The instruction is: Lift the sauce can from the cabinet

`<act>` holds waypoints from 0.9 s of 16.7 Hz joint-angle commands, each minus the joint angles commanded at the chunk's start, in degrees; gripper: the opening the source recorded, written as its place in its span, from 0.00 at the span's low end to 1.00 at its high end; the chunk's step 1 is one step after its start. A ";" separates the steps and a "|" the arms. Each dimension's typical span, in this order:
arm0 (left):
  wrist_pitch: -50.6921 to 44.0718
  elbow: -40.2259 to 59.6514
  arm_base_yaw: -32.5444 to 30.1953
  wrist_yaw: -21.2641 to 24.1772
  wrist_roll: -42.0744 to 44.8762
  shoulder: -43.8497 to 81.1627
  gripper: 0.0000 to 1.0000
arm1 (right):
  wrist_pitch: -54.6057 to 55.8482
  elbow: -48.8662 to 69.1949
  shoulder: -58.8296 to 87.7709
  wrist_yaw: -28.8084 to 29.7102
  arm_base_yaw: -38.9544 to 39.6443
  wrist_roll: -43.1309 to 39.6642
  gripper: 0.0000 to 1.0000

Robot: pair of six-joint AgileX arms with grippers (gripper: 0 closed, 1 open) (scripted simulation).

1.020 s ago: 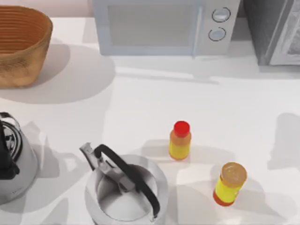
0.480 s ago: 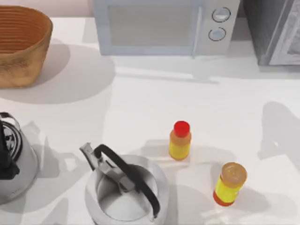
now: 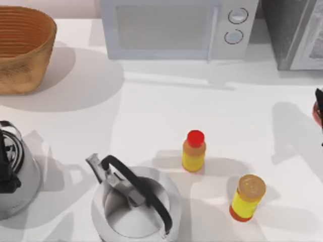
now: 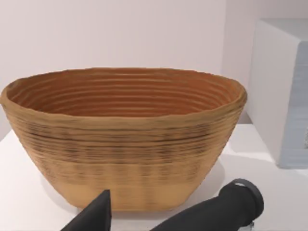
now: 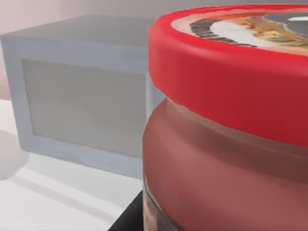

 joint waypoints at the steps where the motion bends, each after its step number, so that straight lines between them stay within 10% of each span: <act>1: 0.00 0.00 0.00 0.00 0.00 0.00 1.00 | 1.98 0.34 2.43 -0.82 0.02 0.05 0.00; 15: 0.00 0.00 0.00 0.00 0.00 0.00 1.00 | 30.64 6.01 35.60 -12.96 0.98 -0.08 0.00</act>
